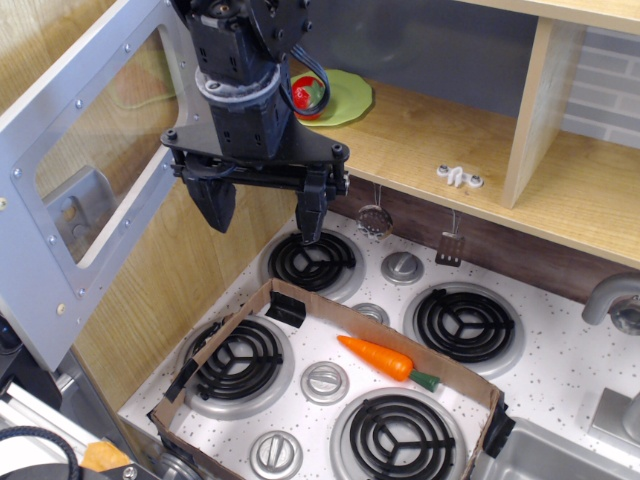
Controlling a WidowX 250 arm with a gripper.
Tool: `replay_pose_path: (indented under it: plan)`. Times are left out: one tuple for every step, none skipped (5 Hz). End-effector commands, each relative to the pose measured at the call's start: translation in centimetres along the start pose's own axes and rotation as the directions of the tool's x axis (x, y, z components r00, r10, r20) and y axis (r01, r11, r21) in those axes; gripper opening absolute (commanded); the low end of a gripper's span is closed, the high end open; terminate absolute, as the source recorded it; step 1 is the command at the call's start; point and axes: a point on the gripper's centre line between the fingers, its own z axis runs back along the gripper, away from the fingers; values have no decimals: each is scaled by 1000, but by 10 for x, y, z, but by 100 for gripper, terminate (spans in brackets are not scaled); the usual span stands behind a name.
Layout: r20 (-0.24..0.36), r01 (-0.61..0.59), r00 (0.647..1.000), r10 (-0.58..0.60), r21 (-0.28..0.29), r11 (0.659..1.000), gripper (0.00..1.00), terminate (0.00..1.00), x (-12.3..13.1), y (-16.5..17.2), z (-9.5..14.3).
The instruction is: Open microwave
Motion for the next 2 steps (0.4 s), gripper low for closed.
replay_pose_path:
  plan:
    - [23,1,1000,-1,-5,1000,100,0,-12,-15,13]
    - [23,1,1000,-1,-5,1000,100,100,-12,-15,13]
